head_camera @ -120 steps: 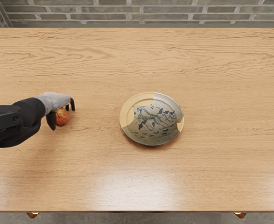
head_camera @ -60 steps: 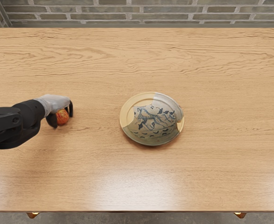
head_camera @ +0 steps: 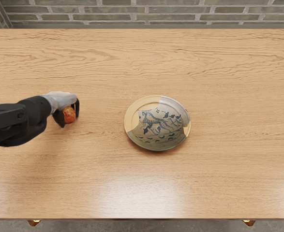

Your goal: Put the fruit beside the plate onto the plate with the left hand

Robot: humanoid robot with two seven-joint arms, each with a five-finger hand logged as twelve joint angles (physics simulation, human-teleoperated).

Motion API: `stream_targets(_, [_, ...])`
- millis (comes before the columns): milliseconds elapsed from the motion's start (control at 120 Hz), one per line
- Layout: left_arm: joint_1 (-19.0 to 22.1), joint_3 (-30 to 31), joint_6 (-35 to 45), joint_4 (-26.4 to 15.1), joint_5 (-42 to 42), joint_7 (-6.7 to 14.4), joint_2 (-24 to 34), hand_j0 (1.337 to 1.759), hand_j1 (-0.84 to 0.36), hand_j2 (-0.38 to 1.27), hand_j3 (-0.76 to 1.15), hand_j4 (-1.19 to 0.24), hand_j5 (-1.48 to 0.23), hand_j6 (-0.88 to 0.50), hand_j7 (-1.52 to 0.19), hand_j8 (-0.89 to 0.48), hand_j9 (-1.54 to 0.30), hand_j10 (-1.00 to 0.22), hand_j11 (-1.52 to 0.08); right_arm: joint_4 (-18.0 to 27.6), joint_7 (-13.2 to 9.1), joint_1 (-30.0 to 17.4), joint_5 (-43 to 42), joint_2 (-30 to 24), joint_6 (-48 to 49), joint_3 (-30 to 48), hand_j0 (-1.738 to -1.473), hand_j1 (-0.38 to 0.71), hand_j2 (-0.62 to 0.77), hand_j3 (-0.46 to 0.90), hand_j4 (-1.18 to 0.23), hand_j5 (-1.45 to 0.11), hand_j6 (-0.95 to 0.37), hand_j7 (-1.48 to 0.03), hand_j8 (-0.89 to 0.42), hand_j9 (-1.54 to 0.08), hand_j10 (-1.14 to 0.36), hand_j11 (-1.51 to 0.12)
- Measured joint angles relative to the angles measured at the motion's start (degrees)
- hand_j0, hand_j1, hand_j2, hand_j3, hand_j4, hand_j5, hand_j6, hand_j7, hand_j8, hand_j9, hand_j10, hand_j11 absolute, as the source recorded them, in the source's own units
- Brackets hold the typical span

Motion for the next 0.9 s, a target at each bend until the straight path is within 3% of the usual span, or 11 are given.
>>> stream_targets(250, [-4.8, -2.7, -0.3, 0.0, -2.2, 0.0, -3.3, 1.652, -0.29, 0.20, 0.00, -0.68, -0.93, -0.36, -0.92, -0.39, -0.93, -0.67, -0.93, 0.0, 0.0, 0.2, 0.0, 0.0, 0.0, 0.0, -1.658, -0.33, 0.00, 0.00, -0.01, -0.02, -0.01, -0.02, -0.01, -0.02, -0.01, -0.02])
stream_targets(417, [-8.1, -3.0, -1.5, -0.6, -4.0, 0.0, -8.6, 1.652, -0.31, 0.27, 0.00, -0.66, -0.95, -0.35, -0.93, -0.38, -0.94, -0.67, -0.95, 0.0, 0.0, 0.4, 0.0, 0.0, 0.0, 0.0, -1.658, -0.33, 0.00, 0.00, -0.01, -0.02, -0.01, -0.02, -0.01, -0.02, -0.01, -0.02])
stream_targets(692, [-10.2, -3.1, -3.1, -0.8, -5.1, 0.0, -15.0, 1.651, -0.25, 0.16, 0.00, -0.69, -0.96, -0.37, -0.94, -0.40, -0.94, -0.69, -0.94, 0.0, 0.0, 0.4, 0.0, 0.0, 0.0, 0.0, -1.658, -0.33, 0.00, 0.00, -0.01, -0.02, -0.01, -0.02, -0.01, -0.02, -0.01, -0.02])
stream_targets(900, [-10.8, -3.2, -3.4, -0.7, -5.5, 0.0, -20.3, 1.653, -0.29, 0.27, 0.00, -0.67, -0.97, -0.35, -0.94, -0.43, -0.94, -0.69, -0.94, 0.0, 0.0, 0.4, 0.0, 0.0, 0.0, 0.0, -1.658, -0.33, 0.00, 0.00, -0.01, -0.02, -0.01, -0.02, -0.01, -0.02, -0.01, -0.02])
